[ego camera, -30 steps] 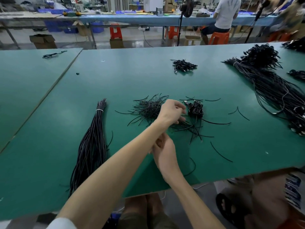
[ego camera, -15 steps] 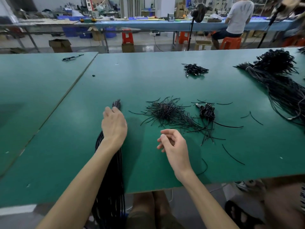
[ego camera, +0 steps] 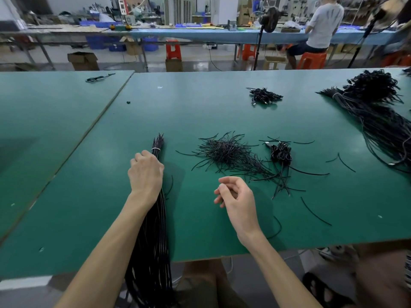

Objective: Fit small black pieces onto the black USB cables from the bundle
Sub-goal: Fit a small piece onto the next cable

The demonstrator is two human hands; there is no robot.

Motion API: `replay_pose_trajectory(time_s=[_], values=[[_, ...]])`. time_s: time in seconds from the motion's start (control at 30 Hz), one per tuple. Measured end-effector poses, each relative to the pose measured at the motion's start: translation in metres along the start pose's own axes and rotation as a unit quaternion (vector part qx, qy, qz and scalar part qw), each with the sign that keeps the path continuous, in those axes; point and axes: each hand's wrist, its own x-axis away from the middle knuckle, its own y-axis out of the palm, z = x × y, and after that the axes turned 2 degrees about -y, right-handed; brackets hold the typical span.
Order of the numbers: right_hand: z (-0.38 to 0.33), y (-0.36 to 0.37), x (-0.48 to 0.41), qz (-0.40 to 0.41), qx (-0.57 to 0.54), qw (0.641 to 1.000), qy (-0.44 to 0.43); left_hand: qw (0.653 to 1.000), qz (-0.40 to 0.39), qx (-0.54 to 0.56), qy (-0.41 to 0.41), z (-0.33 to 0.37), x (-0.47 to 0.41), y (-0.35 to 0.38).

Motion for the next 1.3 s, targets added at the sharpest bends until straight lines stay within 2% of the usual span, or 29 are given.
replay_pose_trajectory(time_s=[0.3,0.5,0.67,0.8,0.87,0.93,1.03,1.1,1.27,1.3], values=[[0.001,0.001,-0.002,-0.002,0.011,1.000,0.001,0.999,0.014,-0.029,0.027,-0.004,-0.005,0.001],[0.001,-0.001,-0.002,0.003,-0.002,1.000,0.002,0.999,-0.029,-0.021,0.017,-0.006,-0.006,-0.009],[0.001,-0.001,-0.003,0.002,-0.006,1.000,0.006,0.995,-0.090,0.045,-0.002,-0.005,0.003,-0.035],[0.001,-0.001,-0.001,-0.040,0.022,0.999,-0.015,0.986,-0.143,0.080,0.025,0.006,0.014,-0.055],[0.000,0.000,0.000,-0.071,0.035,0.996,-0.030,0.963,-0.196,0.177,0.046,0.022,0.020,-0.062],[-0.001,0.000,0.001,-0.101,0.044,0.993,-0.036,0.917,-0.261,0.295,0.066,0.041,0.027,-0.063],[-0.003,0.000,0.003,-0.131,0.062,0.989,-0.032,0.865,-0.307,0.390,0.077,0.063,0.035,-0.054],[-0.003,0.000,0.003,-0.138,0.071,0.988,-0.018,0.834,-0.348,0.422,0.072,0.070,0.040,-0.045],[-0.005,-0.001,0.002,-0.141,0.018,0.990,-0.008,0.791,-0.401,0.447,0.120,0.065,0.046,-0.032],[-0.005,-0.001,0.002,-0.143,0.014,0.990,-0.012,0.793,-0.395,0.446,0.126,0.062,0.047,-0.031]])
